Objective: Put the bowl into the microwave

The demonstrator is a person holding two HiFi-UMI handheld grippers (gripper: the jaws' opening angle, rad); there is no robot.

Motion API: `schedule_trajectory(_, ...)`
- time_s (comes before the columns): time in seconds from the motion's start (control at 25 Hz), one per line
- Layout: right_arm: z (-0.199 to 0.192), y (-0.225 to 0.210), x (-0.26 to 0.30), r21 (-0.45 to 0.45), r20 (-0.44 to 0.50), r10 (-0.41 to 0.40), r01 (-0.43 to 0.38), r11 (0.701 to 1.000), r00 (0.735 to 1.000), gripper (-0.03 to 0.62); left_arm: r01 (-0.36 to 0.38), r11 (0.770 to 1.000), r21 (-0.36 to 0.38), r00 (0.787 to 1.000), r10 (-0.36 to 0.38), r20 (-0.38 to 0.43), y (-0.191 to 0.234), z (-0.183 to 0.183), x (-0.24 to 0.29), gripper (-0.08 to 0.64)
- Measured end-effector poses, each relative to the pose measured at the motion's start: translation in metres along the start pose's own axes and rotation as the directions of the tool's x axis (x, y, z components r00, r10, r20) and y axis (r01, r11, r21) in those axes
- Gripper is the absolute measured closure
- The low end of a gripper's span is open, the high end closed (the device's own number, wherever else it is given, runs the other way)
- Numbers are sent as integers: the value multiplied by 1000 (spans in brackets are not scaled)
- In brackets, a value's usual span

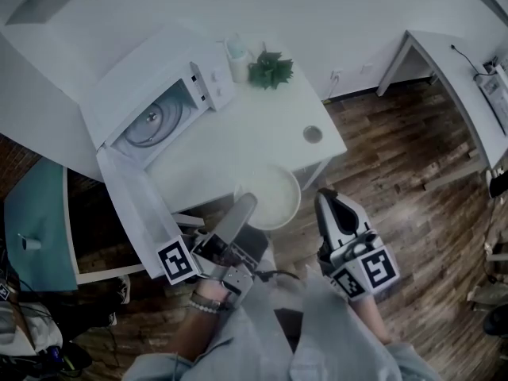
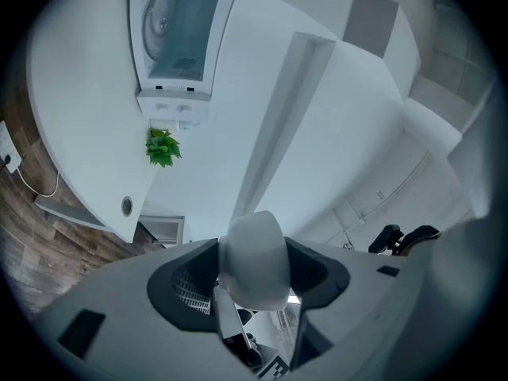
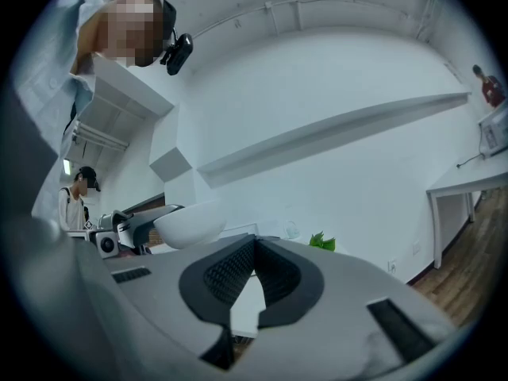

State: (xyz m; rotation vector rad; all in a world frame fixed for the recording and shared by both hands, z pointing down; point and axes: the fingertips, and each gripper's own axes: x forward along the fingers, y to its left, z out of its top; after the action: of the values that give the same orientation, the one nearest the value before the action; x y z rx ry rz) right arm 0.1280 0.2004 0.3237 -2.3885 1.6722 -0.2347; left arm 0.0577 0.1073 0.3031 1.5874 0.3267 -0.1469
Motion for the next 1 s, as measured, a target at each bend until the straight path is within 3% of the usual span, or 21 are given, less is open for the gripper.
schedule_trajectory(0.48, 3, 13, 91, -25, -28, 90, -91, 996, 996, 589, 12, 1000, 27, 998, -14, 69, 0, 78, 12, 324)
schedule_trajectory(0.84, -11, 20, 142, -9, -54, 169, -170, 985, 984, 591, -10, 999, 42, 994, 5, 109, 14, 109, 10, 324)
schedule_trajectory(1.0, -16, 23, 156, -49, -88, 194, -199, 979, 977, 589, -11, 999, 39, 989, 5, 147, 14, 122, 8, 324)
